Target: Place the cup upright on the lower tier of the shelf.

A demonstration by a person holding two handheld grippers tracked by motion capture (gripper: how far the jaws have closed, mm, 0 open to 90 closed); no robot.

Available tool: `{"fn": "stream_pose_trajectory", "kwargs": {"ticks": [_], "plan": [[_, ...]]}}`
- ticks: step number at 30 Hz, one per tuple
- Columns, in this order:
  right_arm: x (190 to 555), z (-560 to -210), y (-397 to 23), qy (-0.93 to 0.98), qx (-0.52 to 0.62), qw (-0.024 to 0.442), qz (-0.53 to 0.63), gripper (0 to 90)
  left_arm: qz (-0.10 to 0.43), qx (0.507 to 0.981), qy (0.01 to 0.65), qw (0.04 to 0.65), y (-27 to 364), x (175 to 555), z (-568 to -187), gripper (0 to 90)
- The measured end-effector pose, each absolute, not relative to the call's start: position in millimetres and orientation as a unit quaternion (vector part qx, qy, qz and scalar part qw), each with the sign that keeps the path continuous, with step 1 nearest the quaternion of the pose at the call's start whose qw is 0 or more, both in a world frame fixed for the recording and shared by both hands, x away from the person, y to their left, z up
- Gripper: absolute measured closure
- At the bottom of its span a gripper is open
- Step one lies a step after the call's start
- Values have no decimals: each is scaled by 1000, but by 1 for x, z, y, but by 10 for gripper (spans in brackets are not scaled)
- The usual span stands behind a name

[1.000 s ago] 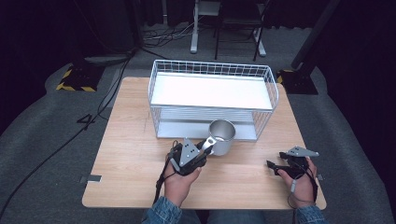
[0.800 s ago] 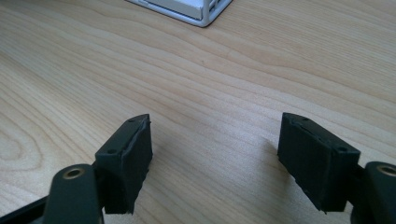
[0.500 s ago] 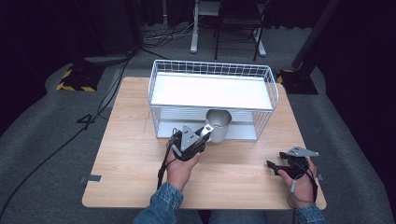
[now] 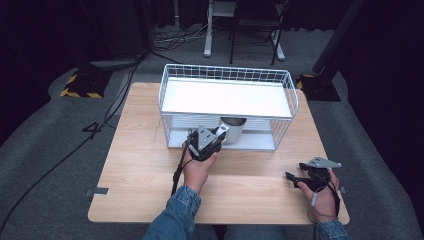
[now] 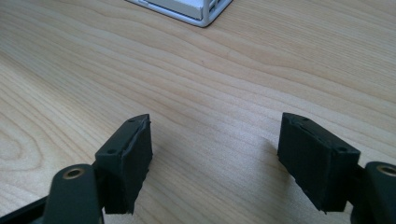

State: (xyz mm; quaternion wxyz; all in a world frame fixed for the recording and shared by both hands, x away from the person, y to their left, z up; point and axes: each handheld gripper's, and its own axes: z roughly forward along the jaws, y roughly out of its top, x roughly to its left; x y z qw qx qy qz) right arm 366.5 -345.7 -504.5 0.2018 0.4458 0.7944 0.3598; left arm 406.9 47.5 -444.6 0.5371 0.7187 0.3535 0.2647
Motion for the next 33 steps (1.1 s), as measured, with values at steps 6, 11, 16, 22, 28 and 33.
{"fn": "stream_pose_trajectory", "kwargs": {"ticks": [6,11,16,22,28,33], "plan": [[367,-505,-346,794,446,202,360,266,266,720,360,530,48,415,-452,712],[367,-505,-346,794,446,202,360,266,264,721,369,523,48,419,-459,712],[366,-505,-346,794,446,202,360,266,266,723,369,520,47,421,-463,712],[366,-505,-346,794,446,202,360,266,266,725,368,517,47,423,-466,711],[366,-505,-346,795,446,202,359,266,264,728,365,517,47,424,-467,710],[366,-505,-346,795,446,202,359,266,251,732,376,509,50,424,-468,707]]}}
